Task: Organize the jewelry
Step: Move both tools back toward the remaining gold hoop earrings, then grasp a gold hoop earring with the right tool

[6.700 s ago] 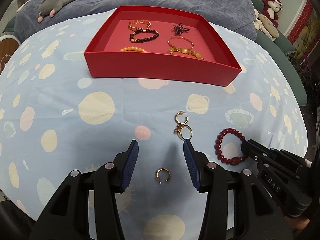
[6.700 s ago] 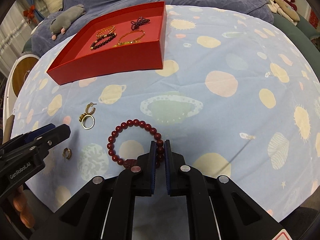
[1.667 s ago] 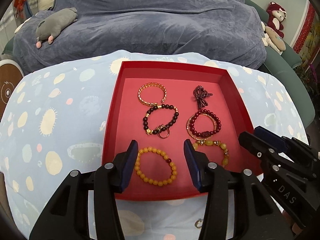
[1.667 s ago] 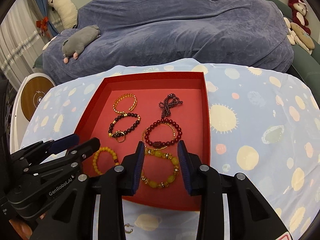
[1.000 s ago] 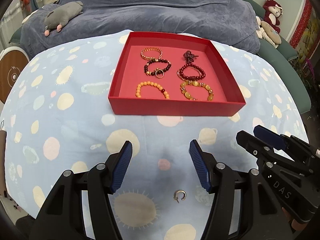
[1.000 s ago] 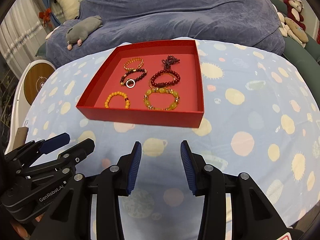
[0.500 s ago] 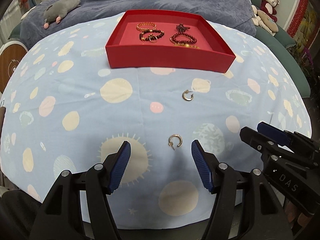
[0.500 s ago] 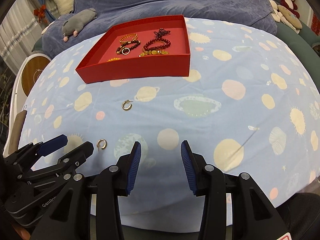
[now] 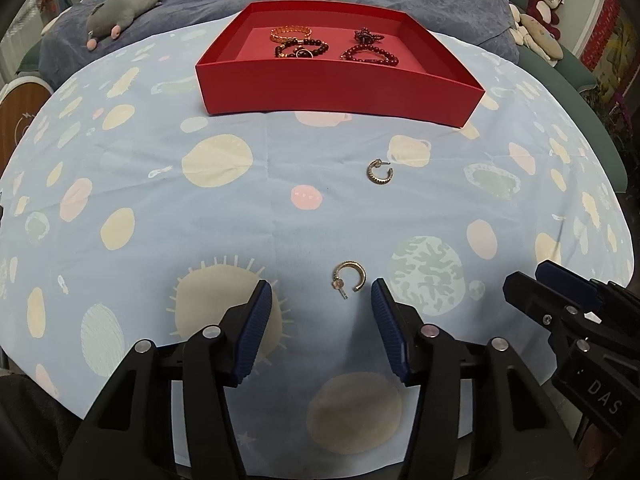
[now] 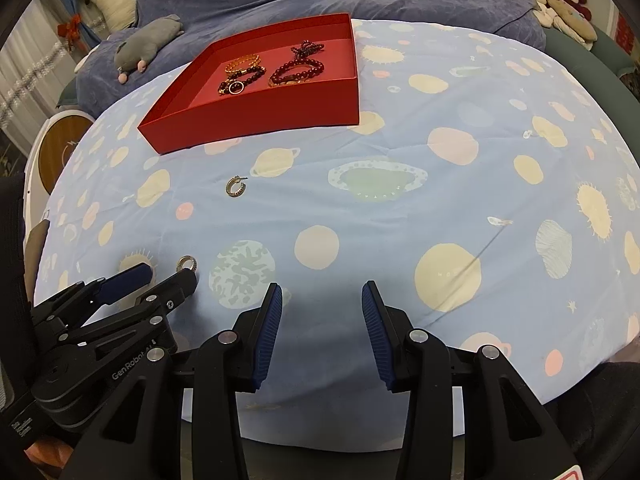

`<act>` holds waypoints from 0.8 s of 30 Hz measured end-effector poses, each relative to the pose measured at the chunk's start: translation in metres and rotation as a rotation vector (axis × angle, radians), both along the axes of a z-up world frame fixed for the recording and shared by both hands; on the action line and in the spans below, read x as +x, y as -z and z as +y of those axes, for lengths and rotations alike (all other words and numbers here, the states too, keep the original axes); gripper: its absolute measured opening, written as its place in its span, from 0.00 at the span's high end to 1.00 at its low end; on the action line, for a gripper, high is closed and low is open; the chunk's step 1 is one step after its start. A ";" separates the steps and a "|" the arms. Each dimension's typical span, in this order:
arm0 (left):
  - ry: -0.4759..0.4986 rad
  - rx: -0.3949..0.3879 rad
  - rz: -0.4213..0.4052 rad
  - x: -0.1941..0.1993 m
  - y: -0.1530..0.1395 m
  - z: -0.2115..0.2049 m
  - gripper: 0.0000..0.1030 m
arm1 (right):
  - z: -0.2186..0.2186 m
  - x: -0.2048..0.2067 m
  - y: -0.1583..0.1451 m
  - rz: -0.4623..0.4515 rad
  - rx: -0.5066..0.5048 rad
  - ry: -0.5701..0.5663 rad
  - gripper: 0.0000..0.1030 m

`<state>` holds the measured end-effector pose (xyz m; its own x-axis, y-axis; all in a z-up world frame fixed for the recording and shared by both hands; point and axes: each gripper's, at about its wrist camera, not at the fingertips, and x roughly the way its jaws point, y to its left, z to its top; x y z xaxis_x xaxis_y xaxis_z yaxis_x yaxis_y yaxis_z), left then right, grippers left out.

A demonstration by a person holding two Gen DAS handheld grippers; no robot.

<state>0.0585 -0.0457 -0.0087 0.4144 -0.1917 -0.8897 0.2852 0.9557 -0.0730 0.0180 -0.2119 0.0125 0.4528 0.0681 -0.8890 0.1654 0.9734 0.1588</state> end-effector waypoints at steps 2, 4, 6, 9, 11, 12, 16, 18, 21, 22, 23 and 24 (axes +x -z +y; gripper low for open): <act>0.004 0.002 -0.004 0.001 0.000 0.000 0.59 | 0.001 0.001 0.001 0.004 0.001 -0.002 0.60; 0.006 -0.003 -0.007 0.001 0.000 0.001 0.64 | 0.003 0.002 0.003 0.008 -0.001 -0.007 0.60; 0.009 -0.005 -0.011 0.001 0.000 0.003 0.70 | 0.005 0.003 0.004 0.011 -0.003 -0.011 0.60; 0.017 -0.010 -0.013 0.001 0.001 0.008 0.91 | 0.008 0.005 0.005 0.013 -0.004 -0.016 0.60; 0.009 -0.029 -0.004 0.003 0.000 0.015 0.95 | 0.009 0.007 0.005 0.013 -0.005 -0.021 0.60; 0.001 -0.030 -0.004 0.003 0.000 0.018 0.95 | 0.010 0.009 0.005 0.013 -0.005 -0.023 0.60; -0.022 -0.045 0.003 0.003 -0.001 0.032 0.95 | 0.012 0.014 0.005 0.012 -0.005 -0.028 0.60; -0.028 -0.060 0.009 0.003 -0.002 0.035 0.95 | 0.013 0.016 0.006 0.012 -0.004 -0.029 0.60; -0.026 -0.072 -0.001 0.003 -0.006 0.032 0.90 | 0.012 0.016 0.006 0.012 -0.004 -0.025 0.60; -0.023 -0.077 -0.007 0.004 -0.008 0.029 0.83 | 0.011 0.016 0.006 0.012 -0.003 -0.022 0.60; -0.018 -0.083 -0.014 0.005 -0.010 0.025 0.78 | 0.010 0.016 0.006 0.013 -0.003 -0.021 0.60; -0.014 -0.086 -0.016 0.006 -0.011 0.021 0.75 | 0.009 0.017 0.006 0.014 -0.005 -0.019 0.60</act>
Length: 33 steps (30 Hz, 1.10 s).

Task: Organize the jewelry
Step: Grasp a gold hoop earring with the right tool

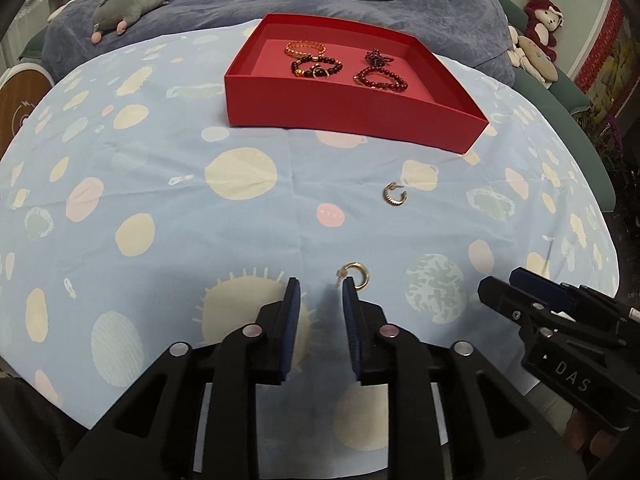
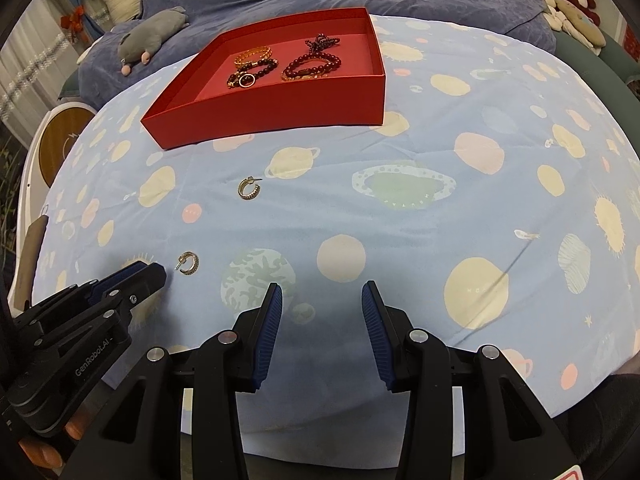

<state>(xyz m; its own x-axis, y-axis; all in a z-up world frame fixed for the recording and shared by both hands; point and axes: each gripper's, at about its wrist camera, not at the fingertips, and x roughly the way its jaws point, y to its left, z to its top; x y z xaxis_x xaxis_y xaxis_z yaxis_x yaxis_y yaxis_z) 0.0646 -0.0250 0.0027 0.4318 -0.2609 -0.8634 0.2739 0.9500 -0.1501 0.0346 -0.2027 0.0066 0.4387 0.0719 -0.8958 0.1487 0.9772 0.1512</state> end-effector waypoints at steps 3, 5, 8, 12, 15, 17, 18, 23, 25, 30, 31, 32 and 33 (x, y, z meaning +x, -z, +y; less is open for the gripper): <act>0.027 0.004 -0.005 0.004 0.001 -0.013 0.72 | -0.003 0.001 0.000 0.001 0.001 0.006 0.60; 0.041 0.017 -0.001 0.007 0.005 -0.019 0.73 | -0.005 0.002 0.001 0.000 0.002 0.009 0.60; 0.044 0.030 0.003 0.008 0.010 -0.021 0.82 | -0.006 0.004 0.001 -0.001 0.005 0.010 0.60; 0.063 0.044 -0.013 0.004 0.011 -0.020 0.83 | -0.006 0.009 0.002 -0.001 0.011 0.009 0.60; 0.054 0.042 -0.013 0.002 0.010 -0.016 0.83 | -0.003 0.014 0.002 -0.003 0.017 0.004 0.60; 0.047 0.041 -0.014 0.001 0.009 -0.013 0.83 | 0.001 0.018 0.002 -0.007 0.019 -0.006 0.60; 0.040 0.042 -0.015 0.000 0.008 -0.010 0.83 | 0.003 0.022 0.001 -0.009 0.020 -0.013 0.60; 0.004 0.046 -0.008 0.003 0.008 0.005 0.83 | 0.018 0.042 0.001 -0.019 0.014 -0.050 0.60; -0.010 0.046 -0.007 0.004 0.008 0.010 0.83 | 0.023 0.050 0.003 -0.020 0.013 -0.060 0.60; -0.032 0.048 -0.004 0.010 0.010 0.020 0.82 | 0.035 0.070 0.009 -0.012 0.013 -0.082 0.60; -0.035 0.046 -0.005 0.010 0.010 0.021 0.82 | 0.037 0.073 0.010 -0.010 0.014 -0.085 0.60; -0.035 0.046 -0.006 0.011 0.010 0.022 0.82 | 0.039 0.076 0.011 -0.009 0.013 -0.089 0.60; -0.035 0.048 -0.007 0.012 0.010 0.022 0.82 | 0.041 0.078 0.011 -0.009 0.012 -0.092 0.60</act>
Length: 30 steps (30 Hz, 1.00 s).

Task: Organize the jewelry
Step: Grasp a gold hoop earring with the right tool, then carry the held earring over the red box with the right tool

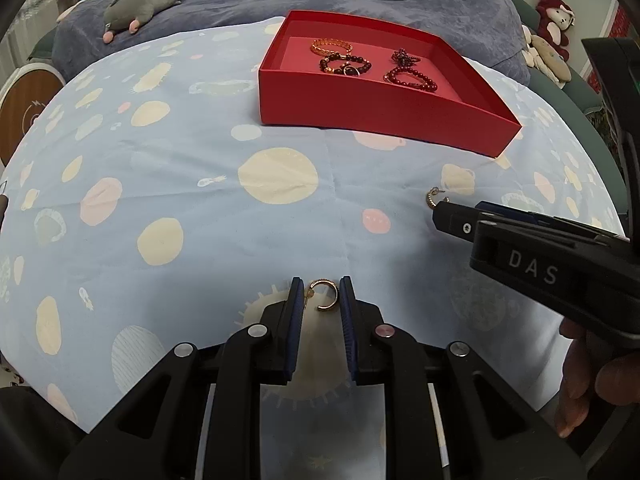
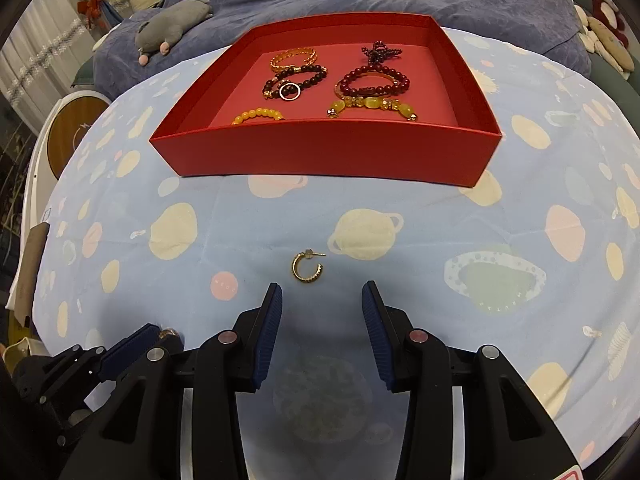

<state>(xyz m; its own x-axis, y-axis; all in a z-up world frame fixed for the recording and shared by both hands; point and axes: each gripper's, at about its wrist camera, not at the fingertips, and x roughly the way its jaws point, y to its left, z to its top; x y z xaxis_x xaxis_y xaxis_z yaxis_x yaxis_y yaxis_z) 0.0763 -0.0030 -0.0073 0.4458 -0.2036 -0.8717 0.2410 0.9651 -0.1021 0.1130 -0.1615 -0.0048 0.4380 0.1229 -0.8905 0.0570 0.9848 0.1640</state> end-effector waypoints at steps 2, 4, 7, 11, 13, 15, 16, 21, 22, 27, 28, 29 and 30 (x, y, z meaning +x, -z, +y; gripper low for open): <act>0.001 0.005 -0.004 0.002 0.000 0.000 0.82 | 0.003 0.005 0.002 0.001 -0.004 -0.007 0.62; 0.001 0.008 -0.007 0.003 0.000 0.001 0.82 | 0.005 0.009 0.002 -0.008 -0.017 -0.012 0.64; -0.003 0.006 -0.007 0.006 0.000 0.001 0.82 | 0.007 0.012 0.003 -0.017 -0.050 -0.021 0.72; -0.005 0.005 -0.006 0.008 0.000 0.000 0.82 | 0.008 0.009 0.004 -0.026 -0.092 -0.039 0.84; -0.006 0.007 -0.005 0.010 0.000 0.000 0.82 | 0.007 0.005 0.004 -0.026 -0.093 -0.040 0.84; -0.005 0.011 -0.005 0.009 0.000 -0.001 0.82 | 0.007 -0.001 0.004 -0.025 -0.097 -0.042 0.84; -0.005 0.013 -0.005 0.009 0.000 -0.001 0.82 | 0.007 -0.004 0.004 -0.024 -0.096 -0.042 0.84; -0.004 0.020 -0.003 0.005 -0.002 -0.003 0.82 | 0.003 -0.024 0.002 -0.011 -0.073 -0.029 0.84; -0.003 0.022 -0.004 0.003 -0.003 -0.003 0.82 | 0.002 -0.028 0.002 -0.008 -0.071 -0.028 0.84; 0.008 0.032 -0.010 -0.004 -0.006 -0.007 0.82 | -0.001 -0.052 -0.001 0.002 -0.063 -0.022 0.84; 0.011 0.034 -0.013 -0.006 -0.007 -0.008 0.83 | -0.001 -0.056 -0.001 0.003 -0.059 -0.020 0.84; 0.014 0.034 -0.015 -0.008 -0.008 -0.008 0.83 | -0.002 -0.060 -0.003 0.004 -0.057 -0.019 0.84; 0.017 0.036 -0.017 -0.010 -0.009 -0.009 0.82 | -0.002 -0.064 -0.004 0.004 -0.056 -0.018 0.84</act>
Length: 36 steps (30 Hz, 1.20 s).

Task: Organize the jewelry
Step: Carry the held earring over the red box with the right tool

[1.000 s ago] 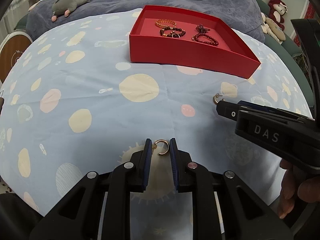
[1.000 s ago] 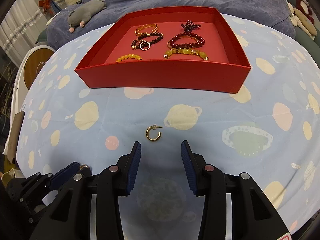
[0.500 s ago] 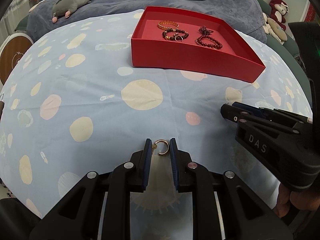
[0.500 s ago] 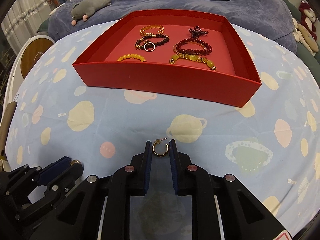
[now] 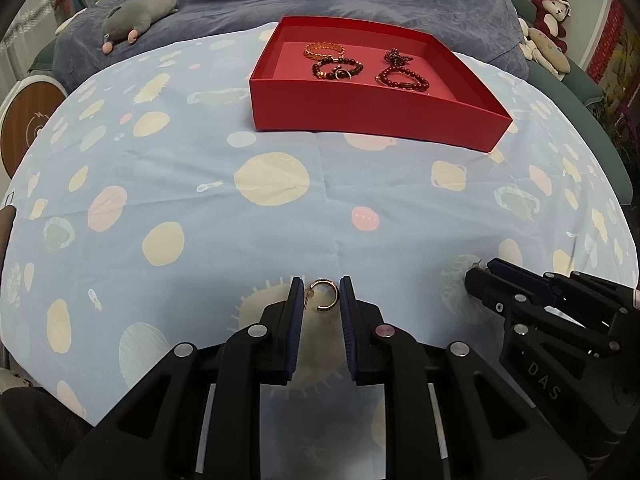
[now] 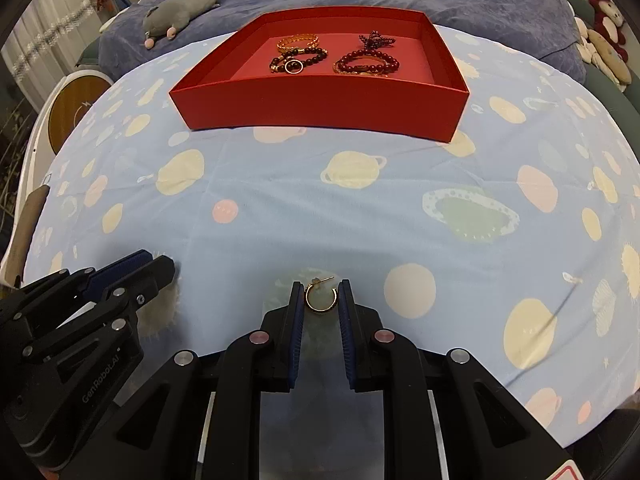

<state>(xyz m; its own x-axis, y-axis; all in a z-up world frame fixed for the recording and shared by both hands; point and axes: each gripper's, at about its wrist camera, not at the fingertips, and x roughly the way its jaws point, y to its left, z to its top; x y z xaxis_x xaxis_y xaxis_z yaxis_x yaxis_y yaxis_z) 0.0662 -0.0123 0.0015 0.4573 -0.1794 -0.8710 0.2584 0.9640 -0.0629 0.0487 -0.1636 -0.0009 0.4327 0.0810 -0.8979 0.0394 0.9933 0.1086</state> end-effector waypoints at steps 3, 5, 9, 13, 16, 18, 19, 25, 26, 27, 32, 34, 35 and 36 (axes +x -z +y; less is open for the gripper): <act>0.008 0.003 -0.004 -0.006 -0.003 -0.003 0.82 | -0.001 -0.011 -0.005 -0.005 0.002 0.001 0.84; 0.012 0.002 -0.008 -0.010 -0.006 -0.005 0.83 | -0.002 -0.018 -0.009 -0.012 0.007 0.002 0.84; 0.025 0.002 -0.021 -0.016 -0.015 -0.009 0.83 | -0.004 -0.027 -0.020 -0.031 0.013 0.006 0.84; 0.035 -0.002 -0.033 -0.020 -0.025 -0.013 0.83 | -0.008 -0.032 -0.033 -0.060 0.020 0.014 0.84; 0.041 -0.005 -0.046 -0.022 -0.034 -0.017 0.83 | -0.010 -0.033 -0.045 -0.086 0.026 0.018 0.84; 0.043 -0.006 -0.054 -0.021 -0.041 -0.019 0.82 | -0.012 -0.031 -0.053 -0.102 0.031 0.022 0.84; 0.044 -0.010 -0.058 -0.020 -0.045 -0.021 0.82 | -0.012 -0.030 -0.057 -0.110 0.034 0.021 0.84; 0.049 -0.009 -0.097 -0.007 -0.071 -0.030 0.83 | -0.014 -0.017 -0.083 -0.170 0.041 0.015 0.84; 0.048 -0.006 -0.102 -0.004 -0.075 -0.032 0.82 | -0.015 -0.014 -0.088 -0.179 0.042 0.013 0.84; 0.047 -0.008 -0.106 0.000 -0.078 -0.033 0.82 | -0.016 -0.010 -0.092 -0.190 0.040 0.012 0.84; 0.039 -0.012 -0.133 0.022 -0.094 -0.039 0.82 | -0.023 0.015 -0.110 -0.233 0.040 0.021 0.84; 0.036 -0.012 -0.143 0.032 -0.099 -0.042 0.82 | -0.026 0.024 -0.116 -0.248 0.040 0.025 0.84; 0.035 -0.013 -0.147 0.037 -0.101 -0.043 0.82 | -0.027 0.029 -0.118 -0.254 0.041 0.026 0.84; 0.033 -0.016 -0.151 0.043 -0.103 -0.044 0.82 | -0.029 0.034 -0.120 -0.258 0.042 0.026 0.84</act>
